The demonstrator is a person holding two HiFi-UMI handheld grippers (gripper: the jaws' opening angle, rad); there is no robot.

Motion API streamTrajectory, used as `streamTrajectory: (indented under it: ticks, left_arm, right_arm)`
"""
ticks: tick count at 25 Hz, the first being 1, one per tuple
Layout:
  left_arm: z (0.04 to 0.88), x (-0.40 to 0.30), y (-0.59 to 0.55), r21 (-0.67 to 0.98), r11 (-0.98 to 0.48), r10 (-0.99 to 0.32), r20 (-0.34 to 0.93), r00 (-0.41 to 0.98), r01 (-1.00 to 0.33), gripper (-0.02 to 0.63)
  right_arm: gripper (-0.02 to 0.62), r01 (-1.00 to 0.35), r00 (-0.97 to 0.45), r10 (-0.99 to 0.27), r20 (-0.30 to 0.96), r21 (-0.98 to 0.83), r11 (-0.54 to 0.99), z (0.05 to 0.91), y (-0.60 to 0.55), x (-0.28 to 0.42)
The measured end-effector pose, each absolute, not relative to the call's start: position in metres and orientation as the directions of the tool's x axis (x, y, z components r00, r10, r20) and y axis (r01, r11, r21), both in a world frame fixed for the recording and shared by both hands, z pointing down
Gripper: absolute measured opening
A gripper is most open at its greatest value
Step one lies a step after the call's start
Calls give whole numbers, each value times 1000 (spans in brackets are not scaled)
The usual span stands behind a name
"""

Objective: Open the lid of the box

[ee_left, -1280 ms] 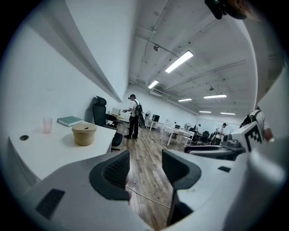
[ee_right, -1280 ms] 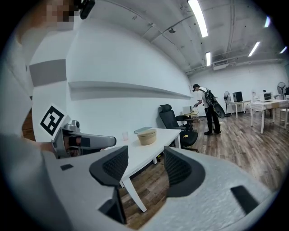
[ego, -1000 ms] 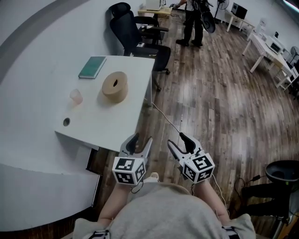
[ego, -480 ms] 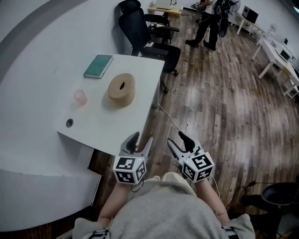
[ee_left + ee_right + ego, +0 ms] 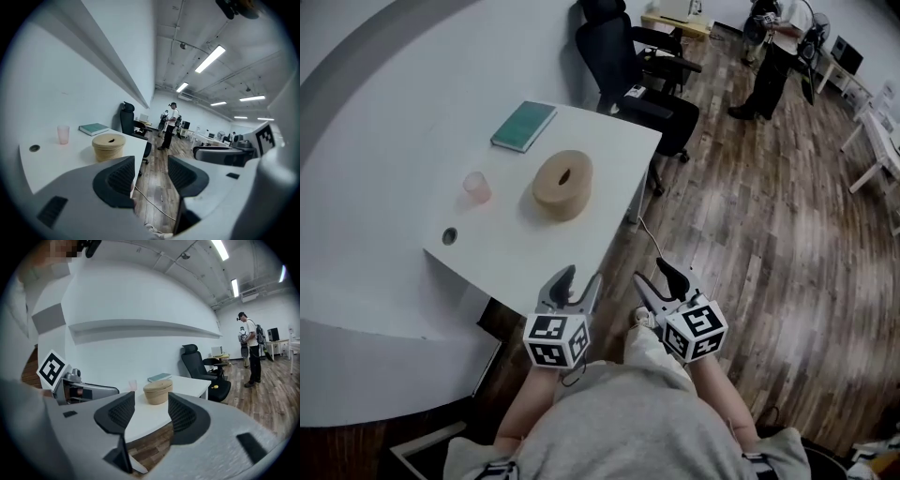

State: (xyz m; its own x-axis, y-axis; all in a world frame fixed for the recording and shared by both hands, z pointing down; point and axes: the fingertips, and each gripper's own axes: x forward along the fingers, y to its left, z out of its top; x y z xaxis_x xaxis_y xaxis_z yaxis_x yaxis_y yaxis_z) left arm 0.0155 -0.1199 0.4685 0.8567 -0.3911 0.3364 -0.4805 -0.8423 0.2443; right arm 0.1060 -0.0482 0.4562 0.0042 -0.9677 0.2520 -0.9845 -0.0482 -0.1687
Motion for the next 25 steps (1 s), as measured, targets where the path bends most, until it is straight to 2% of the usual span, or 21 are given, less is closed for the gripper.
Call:
streamTrajectory:
  ticks: [13, 25]
  left_arm:
    - [457, 75, -181, 247, -650, -638, 336, 693, -719, 210]
    - [473, 97, -210, 241, -472, -766, 364, 529, -848, 210]
  right_arm:
    - [222, -955, -293, -919, 265, -135, 265, 442, -137, 186]
    - [222, -864, -502, -820, 277, -111, 491, 453, -196, 210]
